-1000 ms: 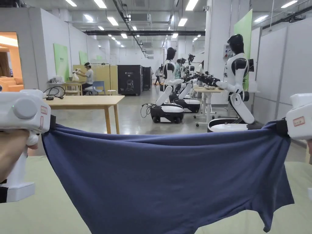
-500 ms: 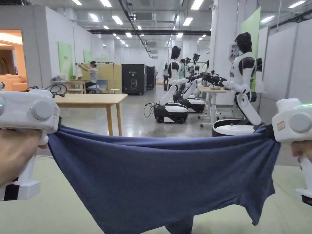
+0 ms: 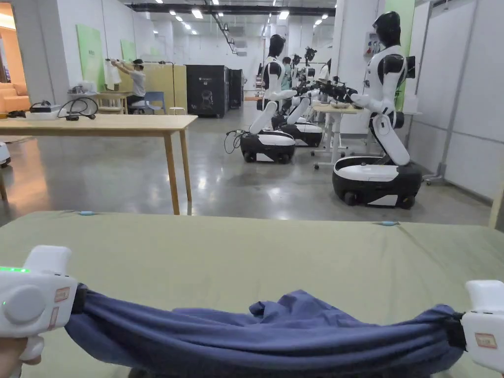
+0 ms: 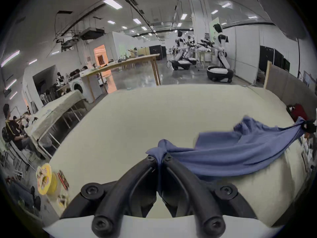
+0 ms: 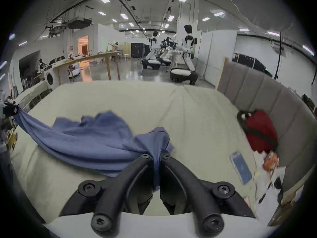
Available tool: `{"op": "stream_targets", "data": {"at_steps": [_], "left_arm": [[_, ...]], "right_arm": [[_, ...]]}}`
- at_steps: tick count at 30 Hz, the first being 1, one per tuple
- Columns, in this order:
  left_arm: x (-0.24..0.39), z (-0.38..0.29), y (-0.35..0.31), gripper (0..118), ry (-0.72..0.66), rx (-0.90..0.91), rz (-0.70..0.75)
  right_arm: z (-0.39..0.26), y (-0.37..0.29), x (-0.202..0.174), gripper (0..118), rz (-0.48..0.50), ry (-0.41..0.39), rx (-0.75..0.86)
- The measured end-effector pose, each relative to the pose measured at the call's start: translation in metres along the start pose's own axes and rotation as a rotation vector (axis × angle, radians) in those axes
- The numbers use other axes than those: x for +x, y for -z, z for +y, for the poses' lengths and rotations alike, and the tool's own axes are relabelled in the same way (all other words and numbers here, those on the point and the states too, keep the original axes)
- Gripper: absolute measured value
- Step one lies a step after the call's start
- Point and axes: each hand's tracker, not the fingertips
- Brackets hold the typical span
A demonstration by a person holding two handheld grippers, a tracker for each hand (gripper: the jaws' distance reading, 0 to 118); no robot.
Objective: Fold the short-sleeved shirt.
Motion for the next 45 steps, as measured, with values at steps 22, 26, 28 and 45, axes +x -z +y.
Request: {"op": "stream_targets", "data": {"at_steps": [22, 26, 28, 45], "left_arm": [[-0.035, -0.173, -0.048, 11, -0.112, -0.203, -0.121], [-0.032, -0.18, -0.047, 108, -0.082, -0.201, -0.137], [-0.031, -0.184, -0.054, 117, -0.084, -0.172, -0.117], [-0.056, -0.197, -0.113, 0, -0.148, -0.015, -0.053]], "right_arm": [[-0.145, -0.075, 0.001, 41, 0.032, 0.095, -0.102], [-0.145, -0.081, -0.005, 118, 0.046, 0.077, -0.085], [-0.142, -0.091, -0.02, 118, 0.025, 0.024, -0.04], [-0.165, -0.146, -0.175, 0, 0.153, -0.073, 0.212]]}}
